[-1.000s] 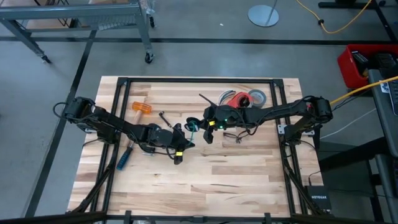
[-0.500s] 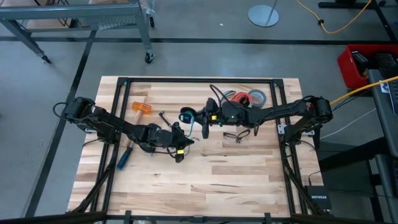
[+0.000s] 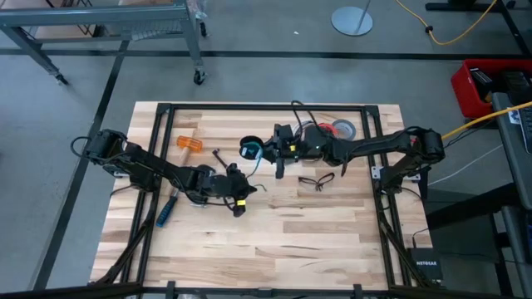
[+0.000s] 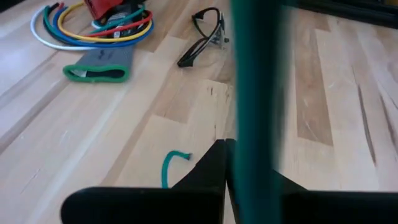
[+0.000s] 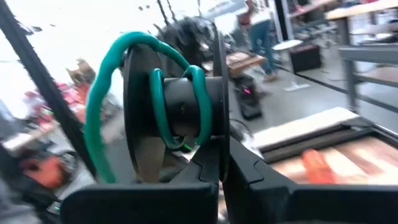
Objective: Coil cords
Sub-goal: Coil the green wire to the spool
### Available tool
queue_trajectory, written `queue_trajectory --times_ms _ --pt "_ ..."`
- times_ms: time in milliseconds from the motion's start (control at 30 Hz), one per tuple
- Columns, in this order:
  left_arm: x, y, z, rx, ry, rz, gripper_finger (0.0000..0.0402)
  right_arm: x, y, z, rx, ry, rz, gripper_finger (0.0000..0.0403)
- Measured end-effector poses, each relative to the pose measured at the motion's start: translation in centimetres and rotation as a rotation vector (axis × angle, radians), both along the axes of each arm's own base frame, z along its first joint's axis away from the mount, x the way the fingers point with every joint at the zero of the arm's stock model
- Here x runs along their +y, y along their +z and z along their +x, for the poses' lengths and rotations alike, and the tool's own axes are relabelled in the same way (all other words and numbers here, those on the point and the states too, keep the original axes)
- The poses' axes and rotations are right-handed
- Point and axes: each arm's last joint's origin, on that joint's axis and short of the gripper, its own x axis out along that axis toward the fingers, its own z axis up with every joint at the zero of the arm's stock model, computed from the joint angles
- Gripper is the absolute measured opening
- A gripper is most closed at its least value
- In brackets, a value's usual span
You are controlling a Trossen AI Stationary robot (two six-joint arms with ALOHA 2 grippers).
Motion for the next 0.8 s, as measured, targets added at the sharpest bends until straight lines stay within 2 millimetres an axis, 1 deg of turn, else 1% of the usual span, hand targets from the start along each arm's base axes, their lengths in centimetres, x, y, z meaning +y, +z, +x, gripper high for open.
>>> queue_trajectory --times_ms 167,400,567,700,800 --pt "0.0 0.0 0.0 -0.011 0.023 -0.037 0.0 0.2 0.6 -0.1 -0.059 0.087 0.034 0.0003" --pt "0.3 0.1 0.1 -0.015 0.042 -0.048 0.0 0.3 0.4 -0.1 -0.029 0.11 0.037 0.0003" --pt "-0.1 0.0 0.0 -0.006 0.0 -0.035 0.0002 0.1 0.5 -0.2 -0.038 0.156 0.029 0.0003" --pt "-0.8 -0.2 -0.3 0.029 -0.058 0.001 0.0016 -0.6 0.5 -0.3 -0.035 0.209 0.019 0.0003" --pt "-1.2 -0.4 -0.5 0.058 -0.071 0.007 0.0042 -1.1 0.5 -0.4 -0.032 0.243 0.012 0.0003"
